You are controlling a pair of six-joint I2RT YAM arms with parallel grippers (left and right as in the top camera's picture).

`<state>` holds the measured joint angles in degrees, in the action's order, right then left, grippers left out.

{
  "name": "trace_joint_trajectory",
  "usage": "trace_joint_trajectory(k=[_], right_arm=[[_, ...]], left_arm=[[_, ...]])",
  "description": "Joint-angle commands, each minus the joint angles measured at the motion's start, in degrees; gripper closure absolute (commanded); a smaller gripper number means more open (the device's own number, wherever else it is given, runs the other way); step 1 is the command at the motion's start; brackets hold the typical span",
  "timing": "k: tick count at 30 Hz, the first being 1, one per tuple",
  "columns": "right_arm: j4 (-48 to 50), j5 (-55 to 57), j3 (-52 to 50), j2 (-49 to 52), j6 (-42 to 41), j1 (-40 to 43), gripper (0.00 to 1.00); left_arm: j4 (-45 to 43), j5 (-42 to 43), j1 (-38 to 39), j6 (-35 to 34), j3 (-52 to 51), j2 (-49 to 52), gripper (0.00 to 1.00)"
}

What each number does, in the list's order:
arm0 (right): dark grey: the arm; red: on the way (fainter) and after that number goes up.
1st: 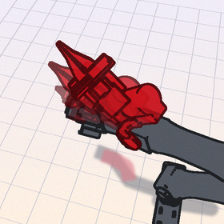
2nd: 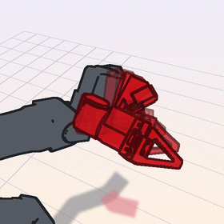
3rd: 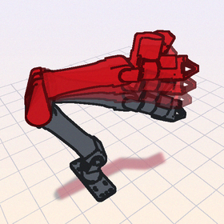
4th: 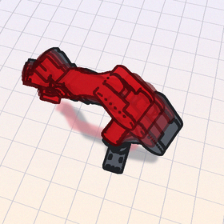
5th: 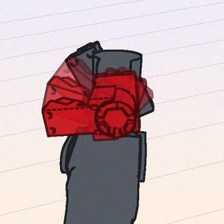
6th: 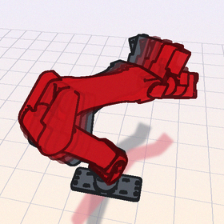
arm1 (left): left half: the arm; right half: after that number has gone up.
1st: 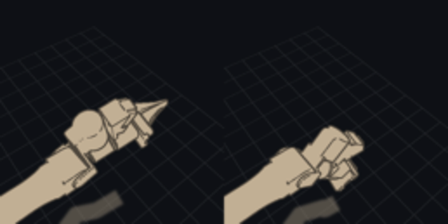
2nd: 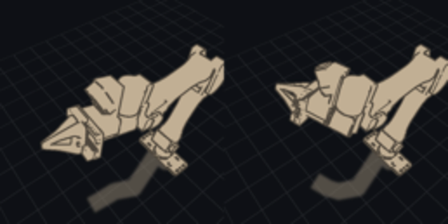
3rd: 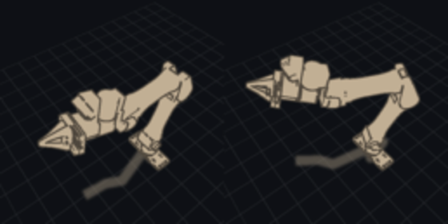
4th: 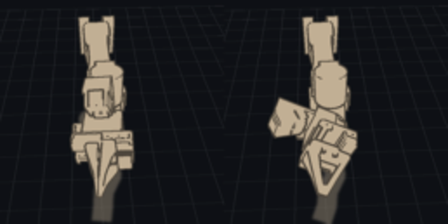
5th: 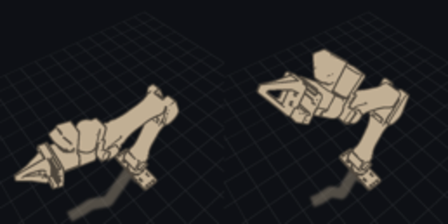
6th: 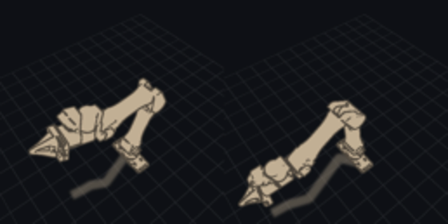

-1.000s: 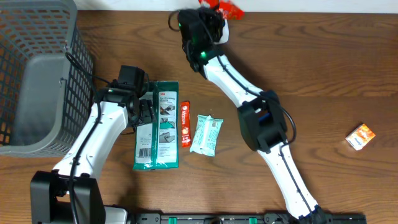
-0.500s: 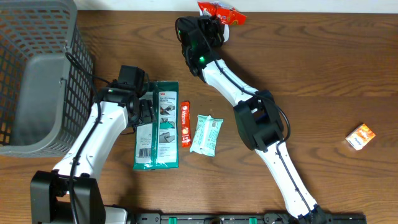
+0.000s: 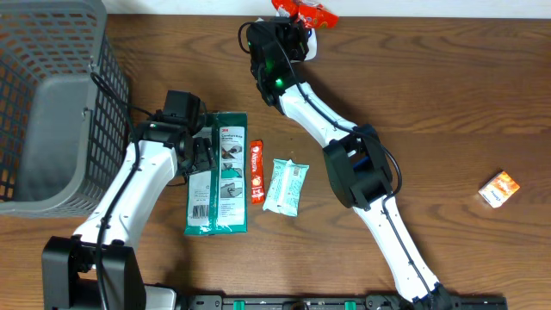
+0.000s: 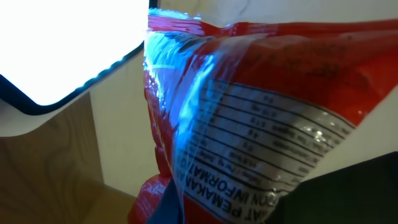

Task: Scan the item barcode
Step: 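Carry the red snack bag up to the scanner with the right gripper, then move the snack bag to the right table edge and release it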

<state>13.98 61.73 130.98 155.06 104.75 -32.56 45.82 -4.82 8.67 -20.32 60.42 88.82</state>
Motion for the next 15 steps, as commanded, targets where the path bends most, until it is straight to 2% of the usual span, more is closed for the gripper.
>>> trace_joint_trajectory(k=[1,6,8,12,15], right_arm=[[-2.36,-0.04,0.92,-7.74,-7.21,-0.59,0.99],[-18.64,0.02,0.92,-14.53,-20.50,-0.68,0.99],[-31.65,-1.86,0.92,-18.62,-29.81,-0.72,0.99],[-54.03,-11.56,0.92,-24.92,-46.88,-0.70,0.99],[-66.51,-21.77,0.92,-28.59,-58.29,-0.33,0.99]], left_arm=[[0.00,-0.33,-0.35,0.28,0.87,-0.42,0.15],[0.00,-0.33,-0.35,0.28,0.90,-0.42,0.15],[0.00,-0.33,-0.35,0.28,0.90,-0.42,0.15],[0.00,-0.33,-0.35,0.28,0.90,-0.42,0.15],[0.00,-0.33,-0.35,0.28,0.90,-0.42,0.15]])
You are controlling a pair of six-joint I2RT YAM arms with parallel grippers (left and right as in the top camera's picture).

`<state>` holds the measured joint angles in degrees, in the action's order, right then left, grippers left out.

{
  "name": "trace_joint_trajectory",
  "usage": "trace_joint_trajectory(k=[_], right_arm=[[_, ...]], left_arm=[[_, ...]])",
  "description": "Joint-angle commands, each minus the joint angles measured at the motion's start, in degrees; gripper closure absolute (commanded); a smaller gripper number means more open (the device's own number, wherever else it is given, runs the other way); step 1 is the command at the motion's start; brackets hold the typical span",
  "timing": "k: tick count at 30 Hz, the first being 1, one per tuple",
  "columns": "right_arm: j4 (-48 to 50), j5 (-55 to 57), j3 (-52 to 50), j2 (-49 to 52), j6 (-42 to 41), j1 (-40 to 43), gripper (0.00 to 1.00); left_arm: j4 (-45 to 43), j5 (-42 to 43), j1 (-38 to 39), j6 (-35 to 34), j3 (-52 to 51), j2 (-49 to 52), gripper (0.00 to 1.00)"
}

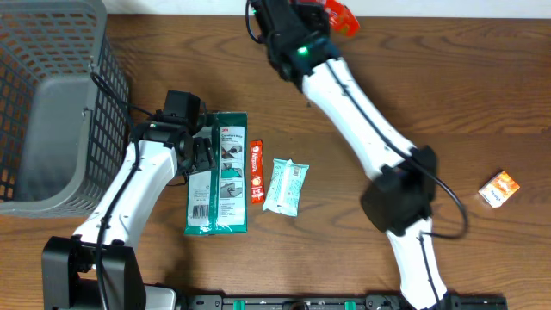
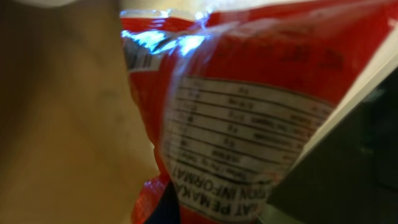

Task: Scan the item barcode
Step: 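Move the snack bag to the right table edge and release it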

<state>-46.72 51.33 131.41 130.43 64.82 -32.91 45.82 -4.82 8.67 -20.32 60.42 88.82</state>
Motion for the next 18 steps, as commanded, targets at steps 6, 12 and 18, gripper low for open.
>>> trace_joint_trajectory(k=[6,12,18], right_arm=[[-22.43,-26.18,0.48,-7.78,-37.94,2.36,0.99],[-36.81,-30.38,0.24,-7.78,-51.80,7.21,0.99],[-44.50,-35.50,-0.28,-7.78,-60.35,14.75,0.99]], left_arm=[[0.00,-0.33,-0.35,0.28,0.90,-0.42,0.15],[0.00,-0.33,-0.35,0.28,0.90,-0.42,0.15],[0.00,-0.33,-0.35,0.28,0.90,-0.42,0.15]])
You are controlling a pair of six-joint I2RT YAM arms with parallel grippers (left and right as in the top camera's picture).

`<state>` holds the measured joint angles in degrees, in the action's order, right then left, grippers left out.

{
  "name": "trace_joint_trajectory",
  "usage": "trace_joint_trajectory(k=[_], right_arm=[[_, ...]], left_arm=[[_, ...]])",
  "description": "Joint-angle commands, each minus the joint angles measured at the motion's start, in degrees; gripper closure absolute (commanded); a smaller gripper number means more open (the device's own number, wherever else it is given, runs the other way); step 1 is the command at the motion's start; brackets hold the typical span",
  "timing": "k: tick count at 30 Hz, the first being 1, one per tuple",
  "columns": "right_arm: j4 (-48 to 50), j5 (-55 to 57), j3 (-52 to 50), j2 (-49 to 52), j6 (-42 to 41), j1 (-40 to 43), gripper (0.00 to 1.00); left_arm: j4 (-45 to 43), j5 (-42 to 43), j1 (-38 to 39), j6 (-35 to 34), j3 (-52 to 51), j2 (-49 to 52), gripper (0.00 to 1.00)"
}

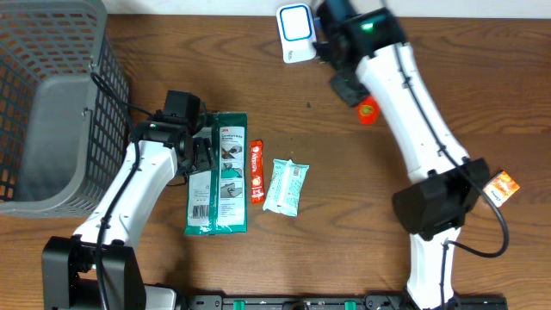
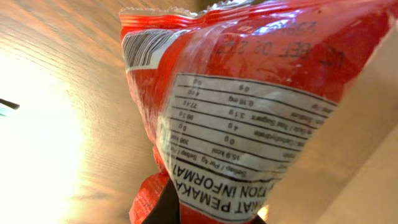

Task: Scan the item barcode
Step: 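Move the snack bag to the right table edge and release it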

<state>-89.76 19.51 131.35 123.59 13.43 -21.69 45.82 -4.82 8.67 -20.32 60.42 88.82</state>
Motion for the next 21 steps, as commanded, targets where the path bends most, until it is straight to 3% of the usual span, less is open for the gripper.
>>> trace_joint_trajectory(k=[1,11,21], right_arm=[[-2.19,-3.82,-0.22,-0.94,-9.94,4.79,0.99],[-5.81,-4.00,-0.68,-0.94,-19.17,18.64,0.99],[-2.36,-3.98,-11.76,-0.94,-19.23,29.22,0.99]], left_arm=[[0.00,-0.33,-0.35,0.28,0.87,-0.42,0.15],[0.00,-0.33,-0.35,0.28,0.87,-0.42,0.15],[0.00,-0.33,-0.35,0.28,0.87,-0.42,0.15]])
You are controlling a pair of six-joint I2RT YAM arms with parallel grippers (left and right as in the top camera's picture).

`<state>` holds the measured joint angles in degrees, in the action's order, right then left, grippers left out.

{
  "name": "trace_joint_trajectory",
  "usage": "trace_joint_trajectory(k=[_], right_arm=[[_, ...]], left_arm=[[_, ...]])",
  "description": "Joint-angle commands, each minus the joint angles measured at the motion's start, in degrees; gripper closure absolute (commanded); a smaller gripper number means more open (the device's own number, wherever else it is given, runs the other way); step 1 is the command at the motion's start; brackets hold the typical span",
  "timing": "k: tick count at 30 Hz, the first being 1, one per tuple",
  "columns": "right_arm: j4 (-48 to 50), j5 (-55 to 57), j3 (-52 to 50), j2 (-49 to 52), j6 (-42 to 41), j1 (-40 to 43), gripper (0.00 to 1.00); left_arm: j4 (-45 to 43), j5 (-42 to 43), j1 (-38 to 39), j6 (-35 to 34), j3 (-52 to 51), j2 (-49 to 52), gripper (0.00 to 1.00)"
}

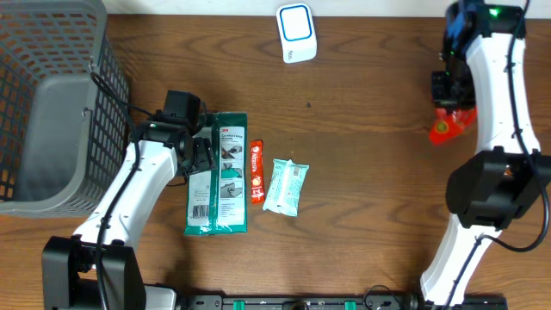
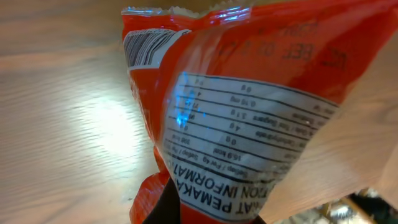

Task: Scan the item barcode
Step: 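Move the snack bag to the right table edge and release it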

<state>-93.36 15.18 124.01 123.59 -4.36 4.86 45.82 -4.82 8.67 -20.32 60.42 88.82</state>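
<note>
My right gripper (image 1: pixel 450 110) is shut on a red snack packet (image 1: pixel 449 123), held over the right side of the table. The right wrist view is filled by the red packet (image 2: pixel 249 106), its nutrition panel and a barcode at the top left corner facing the camera. The white scanner (image 1: pixel 296 32) with a blue-edged window sits at the back middle of the table, far left of the packet. My left gripper (image 1: pixel 203 155) rests at the left edge of a green flat pack (image 1: pixel 219 175); its jaws are hard to make out.
A grey wire basket (image 1: pixel 52 103) stands at the back left. A small red stick pack (image 1: pixel 256 171) and a pale blue wrapped item (image 1: pixel 286 185) lie beside the green pack. A small orange box (image 1: pixel 498 188) lies at the right edge.
My right arm has swung from the back middle near the scanner to the right side of the table, the red packet still in its gripper. The left arm has not moved.
The right gripper first held the red packet at the back edge over the scanner. It then stood slightly further right at the back edge. Later it was right of the uncovered scanner, and now it holds the packet far to the right.
</note>
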Motion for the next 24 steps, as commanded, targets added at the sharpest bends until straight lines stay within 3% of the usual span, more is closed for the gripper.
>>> trace_joint_trajectory(k=[1,7,10,15,17,24], right_arm=[[2.12,0.35,-6.05,-0.94,-1.46,3.48,0.99],[8.04,0.28,-15.02,-0.94,-3.80,9.35,0.99],[8.57,0.22,-17.64,-0.94,-3.76,12.22,0.87],[8.50,-1.22,-17.94,-0.96,-3.72,14.73,0.13],[8.52,-1.42,-17.94,-0.96,-3.72,15.30,0.01],[9.18,-9.01,-17.94,-0.96,-3.72,15.50,0.01]], left_arm=[[0.00,-0.33,-0.35,0.28,0.90,-0.42,0.15],[0.00,-0.33,-0.35,0.28,0.90,-0.42,0.15],[0.00,-0.33,-0.35,0.28,0.90,-0.42,0.15],[0.00,-0.33,-0.35,0.28,0.87,-0.42,0.15],[0.00,-0.33,-0.35,0.28,0.87,-0.42,0.15],[0.00,-0.33,-0.35,0.28,0.90,-0.42,0.15]])
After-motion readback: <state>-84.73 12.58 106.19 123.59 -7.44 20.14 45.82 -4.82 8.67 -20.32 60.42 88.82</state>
